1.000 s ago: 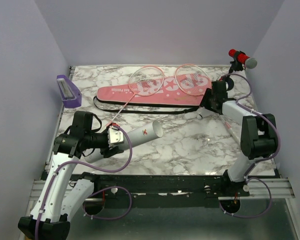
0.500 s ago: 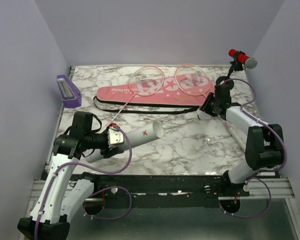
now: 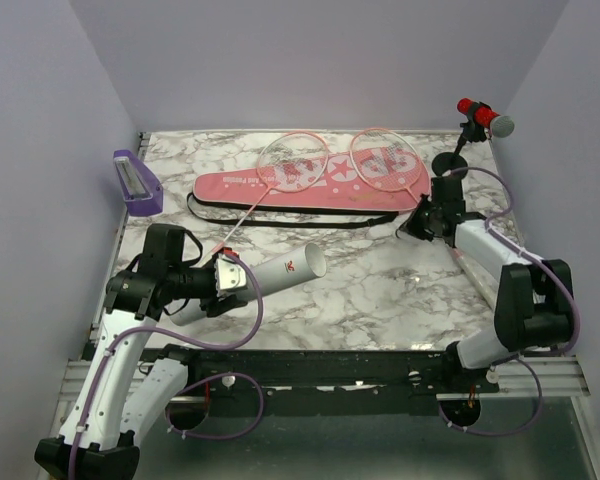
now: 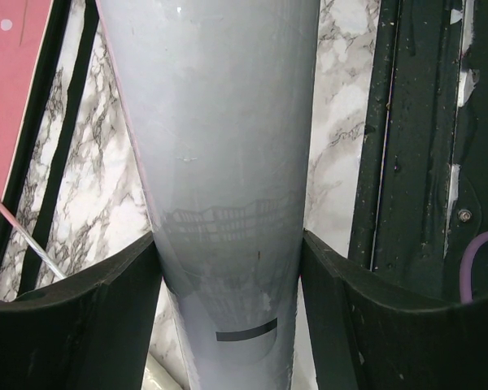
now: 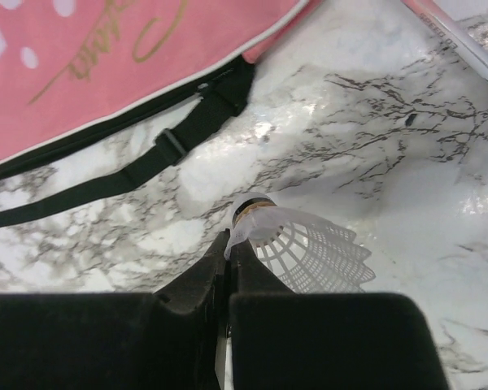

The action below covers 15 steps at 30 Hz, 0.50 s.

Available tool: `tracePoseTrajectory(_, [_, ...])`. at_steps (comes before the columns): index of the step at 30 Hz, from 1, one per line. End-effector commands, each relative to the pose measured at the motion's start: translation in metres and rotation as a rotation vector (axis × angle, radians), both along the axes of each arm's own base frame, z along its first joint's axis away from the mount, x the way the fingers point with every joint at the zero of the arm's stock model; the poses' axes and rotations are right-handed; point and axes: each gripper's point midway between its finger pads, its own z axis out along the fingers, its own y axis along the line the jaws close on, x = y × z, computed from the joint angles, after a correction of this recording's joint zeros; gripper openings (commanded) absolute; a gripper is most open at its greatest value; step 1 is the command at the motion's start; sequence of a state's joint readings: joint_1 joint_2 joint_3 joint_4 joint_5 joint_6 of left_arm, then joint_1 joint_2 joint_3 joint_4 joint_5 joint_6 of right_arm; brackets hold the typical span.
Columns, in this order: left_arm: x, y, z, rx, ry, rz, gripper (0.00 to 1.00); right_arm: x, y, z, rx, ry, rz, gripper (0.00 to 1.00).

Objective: Pack up the badminton gear

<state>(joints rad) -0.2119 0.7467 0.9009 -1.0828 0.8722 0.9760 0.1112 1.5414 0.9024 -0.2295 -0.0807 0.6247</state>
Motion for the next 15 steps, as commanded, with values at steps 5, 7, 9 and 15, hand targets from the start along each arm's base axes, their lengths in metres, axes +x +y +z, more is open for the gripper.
tracePoseTrajectory(5, [0.000,-0.007,0.006,-0.037,-0.016,-0.030,0.70,-0.020,0.053,0.115,0.144,-0.181,0.225,0.08])
tracePoseTrajectory(7, [0.003,-0.006,0.004,-0.030,-0.011,-0.025,0.70,-0.039,0.078,0.143,0.144,-0.215,0.320,0.08])
tracePoseTrajectory(9, [0.004,-0.006,0.002,-0.027,-0.007,-0.023,0.70,-0.062,0.101,0.169,0.177,-0.244,0.419,0.08])
tracePoseTrajectory(15, [0.012,-0.004,-0.010,0.001,0.001,-0.010,0.70,-0.122,0.137,0.232,0.292,-0.324,0.644,0.08])
